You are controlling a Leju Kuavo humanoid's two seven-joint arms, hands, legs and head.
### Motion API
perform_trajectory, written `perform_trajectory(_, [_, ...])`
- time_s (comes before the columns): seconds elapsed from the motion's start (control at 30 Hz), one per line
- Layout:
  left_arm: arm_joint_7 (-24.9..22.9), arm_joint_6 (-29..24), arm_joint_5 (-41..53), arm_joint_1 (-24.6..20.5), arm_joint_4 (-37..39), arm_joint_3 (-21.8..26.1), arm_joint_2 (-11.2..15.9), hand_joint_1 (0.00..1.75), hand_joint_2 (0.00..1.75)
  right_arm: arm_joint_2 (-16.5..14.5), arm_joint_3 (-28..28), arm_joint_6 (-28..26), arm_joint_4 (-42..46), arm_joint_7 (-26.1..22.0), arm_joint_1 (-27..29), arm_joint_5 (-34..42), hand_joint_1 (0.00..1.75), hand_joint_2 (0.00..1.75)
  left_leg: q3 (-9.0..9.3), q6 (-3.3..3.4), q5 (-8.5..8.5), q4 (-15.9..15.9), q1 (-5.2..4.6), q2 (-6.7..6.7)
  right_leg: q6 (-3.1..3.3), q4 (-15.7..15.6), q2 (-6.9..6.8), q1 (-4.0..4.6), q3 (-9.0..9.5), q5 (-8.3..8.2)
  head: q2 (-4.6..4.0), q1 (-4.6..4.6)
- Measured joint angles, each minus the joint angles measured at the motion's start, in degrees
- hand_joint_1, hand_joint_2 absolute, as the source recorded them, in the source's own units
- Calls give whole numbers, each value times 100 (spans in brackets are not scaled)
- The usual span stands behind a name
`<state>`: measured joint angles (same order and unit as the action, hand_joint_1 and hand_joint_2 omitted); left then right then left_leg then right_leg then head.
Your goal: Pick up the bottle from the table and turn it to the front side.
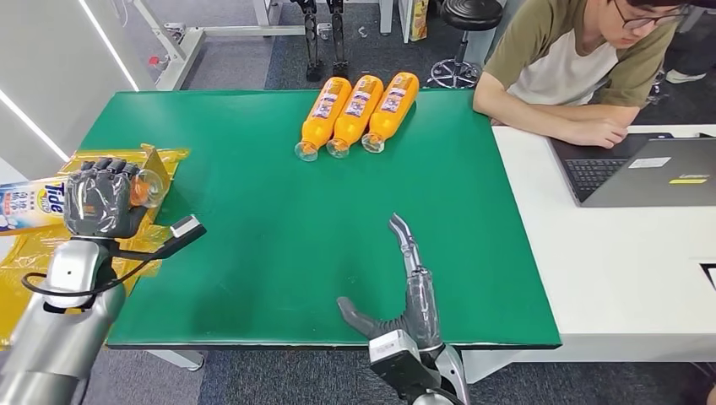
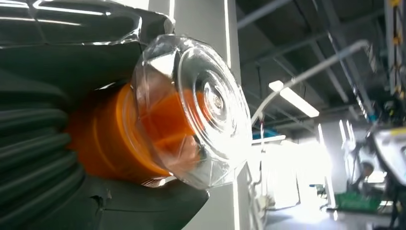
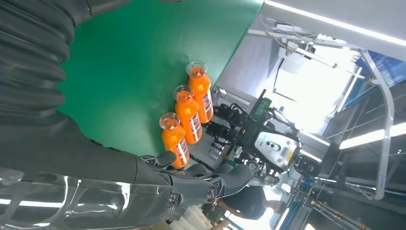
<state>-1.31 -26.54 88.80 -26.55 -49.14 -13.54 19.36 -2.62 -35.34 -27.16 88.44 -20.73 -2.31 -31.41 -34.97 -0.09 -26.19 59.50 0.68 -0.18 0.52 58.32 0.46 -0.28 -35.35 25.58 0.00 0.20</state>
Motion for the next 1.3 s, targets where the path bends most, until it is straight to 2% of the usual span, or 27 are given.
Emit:
perform_trajectory(0.1, [229,33,-21,-229,555,-61,214,175,175,0,0,68,27,0,-2,27,0,175,0,-1,0,0,0,4,1,2,5,0,-2,0,0,0])
perform_trajectory(0.13, [253,32,-22,-267,681,-75,262,165,175,0,0,77,31,0,-3,27,0,175,0,-1,0,0,0,6,1,2,6,0,-3,0,0,0])
perform_trajectory(0.23, [267,30,-23,-341,947,-115,345,165,175,0,0,95,34,1,-6,20,0,175,-3,-1,0,0,0,7,0,1,8,0,-5,0,0,2])
perform_trajectory(0.27, [268,31,-23,-365,1027,-132,365,175,175,0,0,98,34,1,-8,20,0,175,-3,-1,0,0,-1,7,0,1,8,-1,-5,0,0,2])
perform_trajectory(0.37, [344,107,-18,-442,1232,-215,421,175,175,0,0,119,34,-15,-18,21,0,175,-4,-1,0,0,-1,8,0,0,8,-1,-6,0,0,2])
perform_trajectory(0.53, [1307,748,-247,-682,1748,-601,484,175,175,-3,0,299,82,-33,-33,-10,0,175,-3,-2,0,1,-2,7,2,0,6,-1,-7,-2,0,1])
perform_trajectory(0.7, [1387,764,-430,-764,2170,-771,207,175,175,-67,2,507,200,145,-64,-228,0,175,-3,-2,0,2,-3,10,5,0,7,-2,-8,-5,0,2])
perform_trajectory(0.97, [1340,442,-441,-760,2538,-904,-479,175,175,-109,2,602,278,215,-88,-281,0,175,-8,-1,0,4,-4,4,4,-2,5,-4,-8,-5,0,2])
perform_trajectory(1.1, [1371,442,-456,-762,2613,-921,-648,172,175,-128,2,621,309,254,-95,-285,0,175,-7,-1,0,3,-3,6,5,-1,6,-4,-9,-5,0,2])
perform_trajectory(1.17, [1382,445,-463,-763,2645,-922,-698,156,175,-132,2,635,325,267,-97,-292,0,175,-6,-1,0,3,-3,7,5,-1,5,-4,-10,-5,0,2])
perform_trajectory(1.3, [1311,593,-553,-762,2714,-921,-802,88,175,-167,2,710,384,377,-96,-402,0,175,-6,-2,0,2,-2,7,5,2,6,-4,-10,-5,0,2])
